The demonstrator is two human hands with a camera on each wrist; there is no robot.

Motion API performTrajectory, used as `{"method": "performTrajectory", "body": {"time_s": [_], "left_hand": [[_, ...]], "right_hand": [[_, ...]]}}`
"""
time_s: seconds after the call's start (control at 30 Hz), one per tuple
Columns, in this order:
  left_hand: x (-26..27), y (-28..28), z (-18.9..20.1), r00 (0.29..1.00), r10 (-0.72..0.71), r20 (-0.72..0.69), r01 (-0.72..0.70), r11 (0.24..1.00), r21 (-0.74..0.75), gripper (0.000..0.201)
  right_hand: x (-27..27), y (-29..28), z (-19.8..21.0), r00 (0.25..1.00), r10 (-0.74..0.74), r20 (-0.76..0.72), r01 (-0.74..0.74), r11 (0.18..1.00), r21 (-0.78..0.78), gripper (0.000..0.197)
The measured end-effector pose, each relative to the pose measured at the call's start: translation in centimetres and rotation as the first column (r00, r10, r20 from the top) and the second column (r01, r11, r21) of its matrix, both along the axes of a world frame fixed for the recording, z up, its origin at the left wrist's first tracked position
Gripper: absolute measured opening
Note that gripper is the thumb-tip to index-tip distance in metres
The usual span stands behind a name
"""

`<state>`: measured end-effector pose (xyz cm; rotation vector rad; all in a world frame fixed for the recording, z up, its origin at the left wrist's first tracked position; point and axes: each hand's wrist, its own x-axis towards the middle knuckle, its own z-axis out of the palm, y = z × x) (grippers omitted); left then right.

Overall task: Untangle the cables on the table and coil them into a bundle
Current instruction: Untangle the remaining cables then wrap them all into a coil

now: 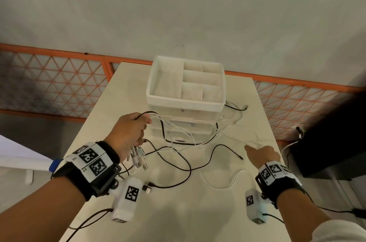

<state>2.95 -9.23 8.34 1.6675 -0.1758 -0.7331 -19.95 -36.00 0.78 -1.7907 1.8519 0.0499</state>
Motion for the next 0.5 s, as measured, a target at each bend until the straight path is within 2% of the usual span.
{"method": "performTrajectory", "body": {"time_s": [0.07, 0.17, 0.27, 0.33, 0.37, 0.43, 0.5], "left_hand": [[0.0, 0.1, -0.2, 0.999, -0.046, 0.000, 0.046, 0.999, 0.010, 0.025], [-0.4, -0.2, -0.3, 0.992, -0.123, -0.012, 0.124, 0.991, 0.042, 0.026], [-0.7, -0.6, -0.2, 0.987, -0.160, -0.018, 0.160, 0.986, 0.048, 0.026], [-0.8, -0.7, -0.1, 0.986, -0.166, -0.015, 0.166, 0.986, 0.033, 0.026], [-0.8, -0.6, 0.0, 0.986, -0.169, -0.011, 0.169, 0.985, 0.022, 0.025], [-0.7, -0.4, 0.3, 0.984, -0.181, 0.003, 0.181, 0.984, -0.001, 0.026], [-0.6, 0.0, 0.6, 0.980, -0.196, 0.018, 0.197, 0.980, -0.018, 0.029]], "right_hand": [[0.3, -0.1, -0.3, 0.999, 0.012, 0.035, -0.012, 1.000, -0.013, 0.070], [1.9, -0.8, 0.7, 0.978, 0.073, 0.197, -0.047, 0.990, -0.134, 0.062], [3.6, -1.5, 2.9, 0.912, 0.218, 0.349, -0.087, 0.932, -0.353, 0.061], [4.1, -2.0, 4.0, 0.863, 0.343, 0.371, -0.162, 0.884, -0.439, 0.074], [4.2, -2.2, 4.2, 0.853, 0.383, 0.355, -0.223, 0.882, -0.416, 0.085], [3.8, -2.4, 4.3, 0.875, 0.415, 0.249, -0.353, 0.899, -0.260, 0.101], [3.2, -2.1, 3.9, 0.900, 0.409, 0.150, -0.387, 0.909, -0.157, 0.095]]}}
